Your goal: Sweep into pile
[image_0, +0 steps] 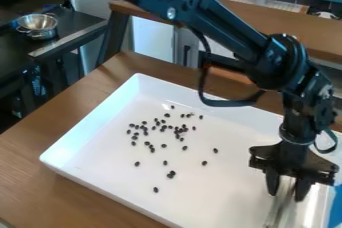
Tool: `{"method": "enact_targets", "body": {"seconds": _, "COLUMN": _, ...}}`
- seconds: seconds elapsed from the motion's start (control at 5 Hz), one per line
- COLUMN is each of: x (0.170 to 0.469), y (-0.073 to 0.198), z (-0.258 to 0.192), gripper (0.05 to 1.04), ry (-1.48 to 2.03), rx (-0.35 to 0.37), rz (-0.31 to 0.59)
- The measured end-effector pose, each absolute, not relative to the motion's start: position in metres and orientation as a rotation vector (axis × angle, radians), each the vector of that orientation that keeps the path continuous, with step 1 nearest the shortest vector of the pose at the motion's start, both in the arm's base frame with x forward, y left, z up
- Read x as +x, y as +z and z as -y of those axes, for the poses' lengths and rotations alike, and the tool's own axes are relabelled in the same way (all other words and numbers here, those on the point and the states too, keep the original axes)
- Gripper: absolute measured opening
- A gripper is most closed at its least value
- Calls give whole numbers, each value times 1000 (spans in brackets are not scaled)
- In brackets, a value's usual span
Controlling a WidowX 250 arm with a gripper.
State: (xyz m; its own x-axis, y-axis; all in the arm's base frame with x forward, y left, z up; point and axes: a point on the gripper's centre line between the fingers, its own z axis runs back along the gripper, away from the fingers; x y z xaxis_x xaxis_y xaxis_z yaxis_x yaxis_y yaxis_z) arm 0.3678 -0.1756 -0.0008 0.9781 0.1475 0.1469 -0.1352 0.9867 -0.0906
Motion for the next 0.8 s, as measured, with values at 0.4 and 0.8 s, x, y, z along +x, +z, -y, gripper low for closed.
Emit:
{"method": "enact_targets", "body": {"seconds": 0.4, "x": 375, "y": -1, "z": 155, "gripper": 370, "ry": 151, "rx": -83, "rz": 139}}
{"method": "enact_targets", "body": {"seconds": 0.8, "x": 383, "y": -6, "z": 118, "gripper": 370, "ry": 139, "rx": -80, "rz": 141}}
